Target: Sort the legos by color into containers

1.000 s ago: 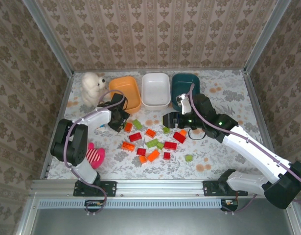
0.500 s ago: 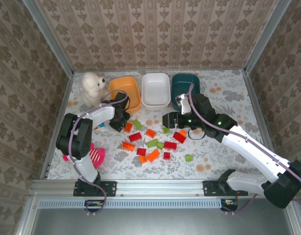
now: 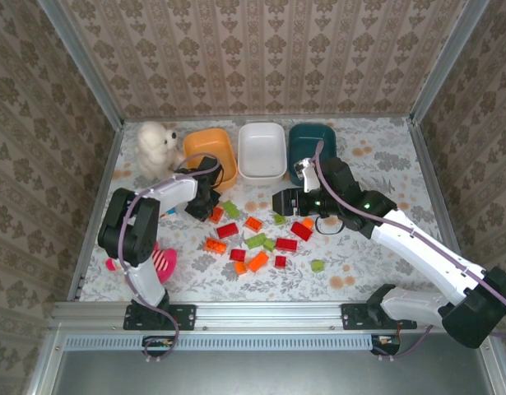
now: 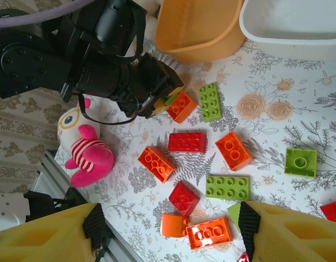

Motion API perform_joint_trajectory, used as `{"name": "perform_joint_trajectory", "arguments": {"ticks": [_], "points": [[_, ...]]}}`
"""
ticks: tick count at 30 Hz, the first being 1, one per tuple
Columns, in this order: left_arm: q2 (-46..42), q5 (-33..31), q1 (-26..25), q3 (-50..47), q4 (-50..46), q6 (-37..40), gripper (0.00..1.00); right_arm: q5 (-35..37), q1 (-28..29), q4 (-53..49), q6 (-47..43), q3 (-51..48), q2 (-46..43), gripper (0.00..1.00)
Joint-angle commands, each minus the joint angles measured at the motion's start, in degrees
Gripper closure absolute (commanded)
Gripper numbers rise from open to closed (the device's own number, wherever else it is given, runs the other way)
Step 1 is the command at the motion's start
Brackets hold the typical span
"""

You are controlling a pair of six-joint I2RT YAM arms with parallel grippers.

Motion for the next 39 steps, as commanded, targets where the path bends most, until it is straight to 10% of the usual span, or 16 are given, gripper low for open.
{"name": "perform_joint_trajectory", "arguments": {"ticks": [1,10,20,39], "points": [[-6.28,-5.16,-2.53,0.59,-5.68,2.45,0.66,0.05,0.16,-1.50,-0.60,1.73,-0.32,0.31],[-17.39,-7.38,-4.28,6.65,-9.93,19.47,0.71,-3.50,0.16,2.36,-0.35,3.21,-2.00,0.31],[9.17,5.79,6.62,35.70,-10.80,39.80,0.70,-2.41,0.16,4.00,1.37,6.86,3.25,0.31],[30.19,9.82,8.68,49.32,-13.21,40.10,0.61,5.61,0.09,-8.13,1.88,6.71,6.29,0.30]]}}
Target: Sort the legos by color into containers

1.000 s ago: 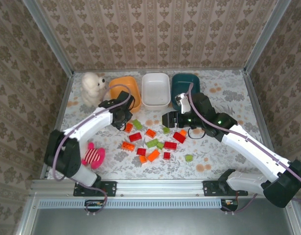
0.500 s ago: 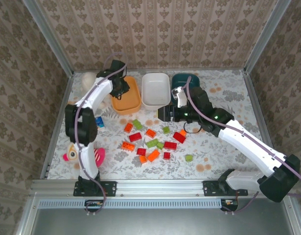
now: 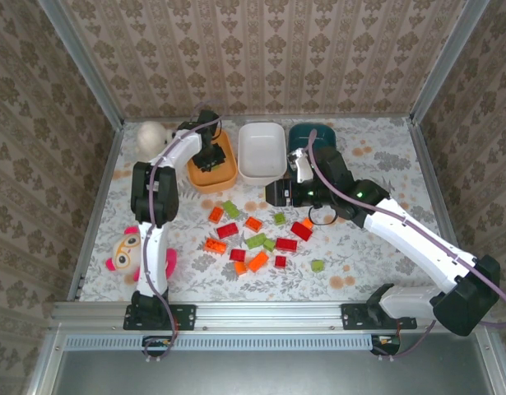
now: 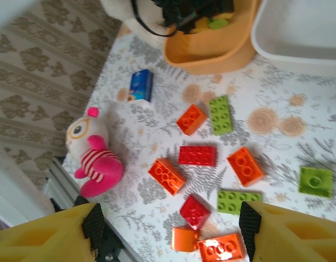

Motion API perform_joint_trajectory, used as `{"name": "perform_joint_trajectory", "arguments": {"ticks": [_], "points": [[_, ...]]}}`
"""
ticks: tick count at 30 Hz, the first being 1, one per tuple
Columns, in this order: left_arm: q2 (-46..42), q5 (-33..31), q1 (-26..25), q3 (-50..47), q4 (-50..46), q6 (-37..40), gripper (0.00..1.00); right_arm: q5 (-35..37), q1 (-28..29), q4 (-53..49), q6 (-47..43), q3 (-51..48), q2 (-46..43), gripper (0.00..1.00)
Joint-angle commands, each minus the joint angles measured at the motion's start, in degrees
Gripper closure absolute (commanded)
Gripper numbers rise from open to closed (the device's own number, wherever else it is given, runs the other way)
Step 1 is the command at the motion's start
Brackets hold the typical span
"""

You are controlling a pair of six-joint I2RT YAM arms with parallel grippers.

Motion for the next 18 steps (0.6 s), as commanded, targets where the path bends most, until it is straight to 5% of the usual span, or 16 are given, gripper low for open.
{"name": "perform_joint_trajectory", "arguments": {"ticks": [1,12,18], "points": [[0.73,1.98,0.68,0.87,-1.60,0.40,0.58,6.00,0.07,-6.97,1.38,-0.08,0.83,0.31],[-6.92,0.84,0.36,-0.89,-0.88,0.56,0.35,21.69,-2.87,-17.12,17.79,-3.06,4.11,0.28],[-23.28,-0.51,-2.68,-10.57,8.12,1.53,0.24,19.84,-6.86,-13.99,29.03,-6.44,10.99,0.25]]}}
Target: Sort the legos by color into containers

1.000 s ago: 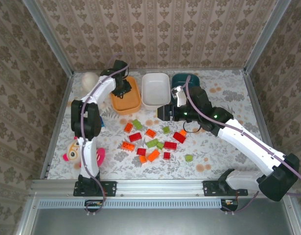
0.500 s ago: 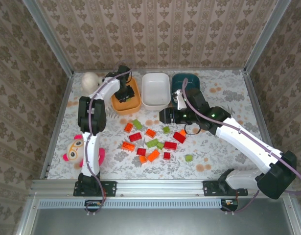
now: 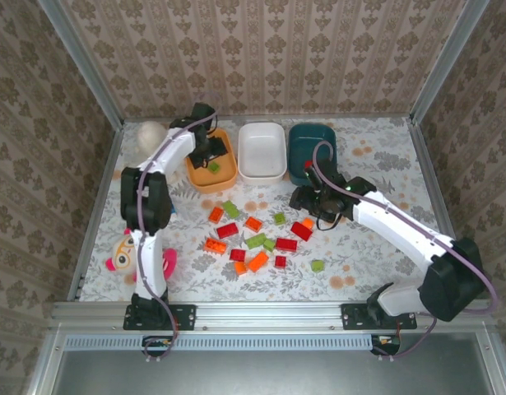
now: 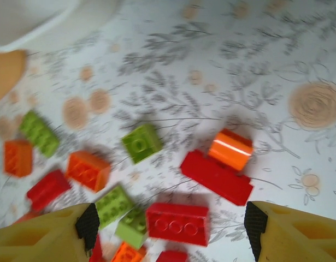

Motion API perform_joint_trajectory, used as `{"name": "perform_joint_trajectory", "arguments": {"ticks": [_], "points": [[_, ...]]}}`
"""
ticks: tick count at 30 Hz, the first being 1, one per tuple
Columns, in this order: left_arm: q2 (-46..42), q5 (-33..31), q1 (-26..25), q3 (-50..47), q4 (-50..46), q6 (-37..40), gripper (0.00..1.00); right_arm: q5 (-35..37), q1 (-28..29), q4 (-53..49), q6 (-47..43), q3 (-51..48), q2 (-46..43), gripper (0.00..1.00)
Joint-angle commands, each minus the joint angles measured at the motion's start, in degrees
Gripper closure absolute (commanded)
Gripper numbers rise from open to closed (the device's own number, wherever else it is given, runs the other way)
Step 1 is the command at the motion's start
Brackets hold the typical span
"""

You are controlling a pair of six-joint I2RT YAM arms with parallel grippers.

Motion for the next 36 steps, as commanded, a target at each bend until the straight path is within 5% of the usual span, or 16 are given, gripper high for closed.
{"name": "perform_joint_trajectory", "arguments": {"ticks": [1,8,18,28,36], "points": [[-14.79,-0.72,-2.44,-7.28,8.35,1.19,0.22,1.17,-1.95,-0.41,9.90,-1.95,4.60,0.25],[-38.84,15.35,-6.13,-34.57,29.81,5.27,0.08,1.12,-2.81,1.52,15.65,-0.89,12.25,0.25],[-63.28,17.45,-9.52,-53.06,24.49,2.22,0.08,-0.09,-3.50,4.08,18.07,-1.48,17.70,0.36],[-70.22,18.01,-9.60,-55.88,21.20,1.48,0.08,-1.85,-3.44,5.68,18.00,-1.33,21.71,0.47],[-70.14,18.48,-9.94,-56.54,22.03,1.10,0.09,2.82,-3.17,2.97,17.16,-0.37,19.36,0.68]]}}
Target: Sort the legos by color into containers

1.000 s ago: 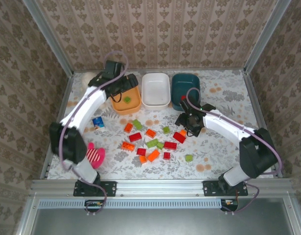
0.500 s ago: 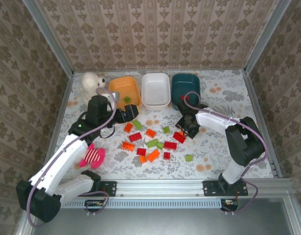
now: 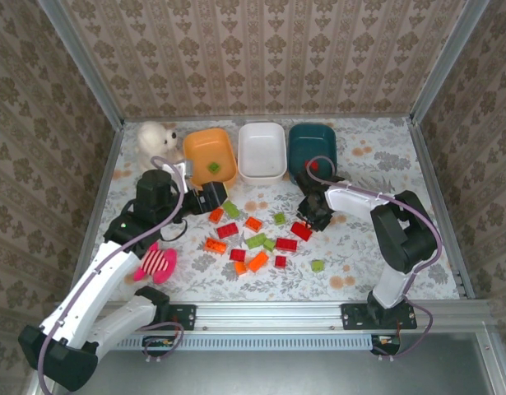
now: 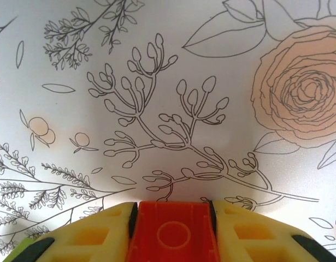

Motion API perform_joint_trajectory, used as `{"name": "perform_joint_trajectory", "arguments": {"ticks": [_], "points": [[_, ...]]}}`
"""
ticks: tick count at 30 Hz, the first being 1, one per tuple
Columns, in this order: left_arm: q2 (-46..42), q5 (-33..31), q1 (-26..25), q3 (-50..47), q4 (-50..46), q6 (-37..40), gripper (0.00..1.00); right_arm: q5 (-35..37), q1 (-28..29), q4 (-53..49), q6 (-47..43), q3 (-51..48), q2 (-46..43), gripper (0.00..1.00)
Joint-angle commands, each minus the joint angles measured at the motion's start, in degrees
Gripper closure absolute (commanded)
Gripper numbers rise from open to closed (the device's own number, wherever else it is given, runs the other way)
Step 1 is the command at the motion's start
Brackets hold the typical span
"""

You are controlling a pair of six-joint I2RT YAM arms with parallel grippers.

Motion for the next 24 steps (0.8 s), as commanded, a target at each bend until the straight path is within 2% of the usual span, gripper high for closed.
{"name": "perform_joint_trajectory", "arguments": {"ticks": [1,6,10,17,24], "points": [[-0.52,1.21,-0.61,-0.70,-0.20,-0.57,0.09,4.26,0.20,-3.53,-1.07,1.41,-2.13,0.68],[-1.75,-0.55,-1.89,-1.81,-0.83,-1.24,0.10,10.38,2.39,-7.83,-9.85,10.38,-4.90,0.68],[-4.60,-4.42,-2.07,-3.37,-1.45,-3.32,0.10,12.98,6.20,-8.25,-17.90,21.09,-2.26,0.69],[-6.97,-7.74,-2.60,-3.38,-3.21,-4.93,0.10,9.26,7.28,-0.59,-26.12,37.44,10.84,0.69],[-7.70,-9.33,-3.35,-1.36,-6.02,-5.23,0.10,5.72,4.95,-3.96,-28.30,59.39,29.74,0.68]]}}
